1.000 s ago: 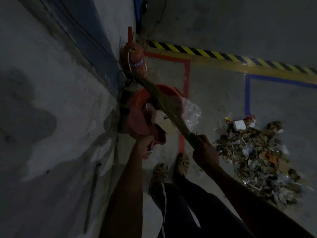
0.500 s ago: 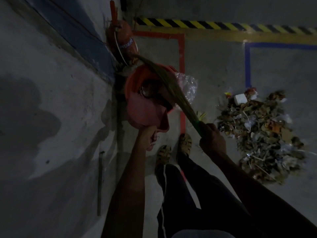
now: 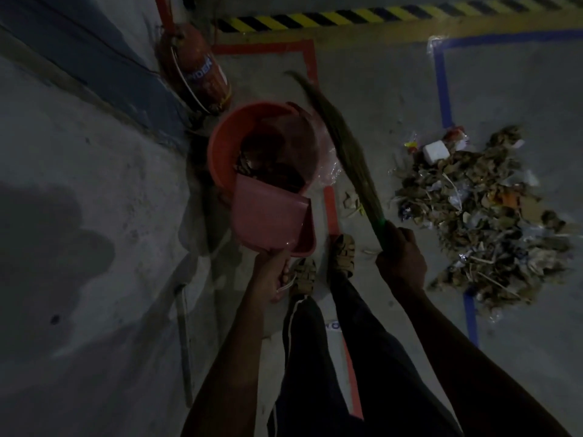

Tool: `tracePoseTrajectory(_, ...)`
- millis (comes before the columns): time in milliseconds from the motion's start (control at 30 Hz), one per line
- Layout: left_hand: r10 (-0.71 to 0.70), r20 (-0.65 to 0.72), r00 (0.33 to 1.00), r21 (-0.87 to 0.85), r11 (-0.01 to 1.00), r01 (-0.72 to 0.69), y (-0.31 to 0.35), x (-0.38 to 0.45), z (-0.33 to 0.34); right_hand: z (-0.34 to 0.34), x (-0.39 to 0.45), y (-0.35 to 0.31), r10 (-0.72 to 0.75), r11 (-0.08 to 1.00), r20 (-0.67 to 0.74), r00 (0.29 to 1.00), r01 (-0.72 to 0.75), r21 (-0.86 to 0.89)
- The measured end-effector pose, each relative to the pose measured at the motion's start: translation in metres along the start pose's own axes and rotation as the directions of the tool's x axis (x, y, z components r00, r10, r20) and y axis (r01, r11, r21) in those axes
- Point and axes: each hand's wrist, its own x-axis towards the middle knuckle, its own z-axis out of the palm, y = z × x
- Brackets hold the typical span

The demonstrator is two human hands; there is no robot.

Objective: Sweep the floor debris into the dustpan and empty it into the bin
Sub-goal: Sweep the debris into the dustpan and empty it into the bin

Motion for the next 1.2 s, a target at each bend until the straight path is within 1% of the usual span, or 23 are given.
tracePoseTrajectory(100, 0.039, -0.013, 0.999, 0.021, 0.999, -0.038, -0.006, 0.008, 0.002, 0.009, 0.008, 0.015, 0.052, 0.998, -0.013, 0.999, -0.052, 0.022)
tracePoseTrajectory(233, 0.053, 0.015, 0.998, 0.081, 0.995, -0.054, -0.012, 0.017, 0.008, 0.021, 0.016, 0.033, 0.114, 0.993, -0.02, 0.993, -0.113, 0.032)
tracePoseTrajectory(300, 0.055, 0.015, 0.998, 0.12, 0.991, -0.056, -0.017, 0.02, 0.013, 0.027, 0.02, 0.039, 0.148, 0.989, 0.008, 0.989, -0.148, 0.022)
tracePoseTrajectory(400, 0.042, 0.034, 0.999, 0.149, 0.988, -0.046, -0.028, 0.024, 0.02, 0.033, 0.025, 0.042, 0.174, 0.984, 0.099, 0.98, -0.177, 0.02)
tracePoseTrajectory(467, 0.032, 0.034, 0.999, 0.164, 0.986, -0.037, -0.037, 0.03, 0.023, 0.038, 0.027, 0.042, 0.127, 0.99, 0.138, 0.982, -0.133, 0.037)
tracePoseTrajectory(500, 0.027, 0.033, 0.999, 0.169, 0.985, -0.033, -0.043, 0.032, 0.023, 0.041, 0.026, 0.043, 0.089, 0.994, 0.131, 0.987, -0.097, 0.056)
tracePoseTrajectory(567, 0.023, 0.041, 0.999, 0.194, 0.981, -0.03, -0.055, 0.037, 0.025, 0.051, 0.019, 0.046, -0.028, 0.994, 0.063, 0.998, 0.021, 0.112)
tracePoseTrajectory(633, 0.04, 0.041, 0.998, 0.248, 0.967, -0.049, -0.072, 0.04, 0.026, 0.062, 0.007, 0.054, -0.138, 0.977, 0.003, 0.99, 0.135, 0.164)
tracePoseTrajectory(667, 0.042, 0.038, 0.998, 0.266, 0.963, -0.05, -0.079, 0.039, 0.029, 0.068, 0.001, 0.061, -0.172, 0.968, -0.011, 0.985, 0.171, 0.182)
tracePoseTrajectory(733, 0.032, 0.035, 0.999, 0.283, 0.958, -0.041, -0.096, 0.042, 0.038, 0.081, -0.008, 0.079, -0.192, 0.963, -0.021, 0.981, 0.193, 0.19)
tracePoseTrajectory(867, -0.014, -0.005, 1.0, 0.243, 0.97, 0.014, -0.121, 0.059, 0.067, 0.105, -0.014, 0.123, -0.109, 0.982, 0.038, 0.993, 0.101, 0.157)
tracePoseTrajectory(933, -0.012, -0.003, 1.0, 0.231, 0.973, 0.013, -0.133, 0.068, 0.084, 0.117, -0.014, 0.148, -0.062, 0.99, 0.072, 0.996, 0.052, 0.128)
tracePoseTrajectory(1067, 0.064, -0.039, 0.997, 0.191, 0.98, -0.055, -0.144, 0.085, 0.121, 0.141, -0.003, 0.195, 0.022, 0.995, 0.115, 0.993, -0.033, 0.096)
tracePoseTrajectory(1200, 0.127, -0.079, 0.989, 0.168, 0.979, -0.112, -0.163, 0.123, 0.144, 0.168, 0.019, 0.24, 0.031, 0.998, 0.174, 0.984, -0.04, 0.049)
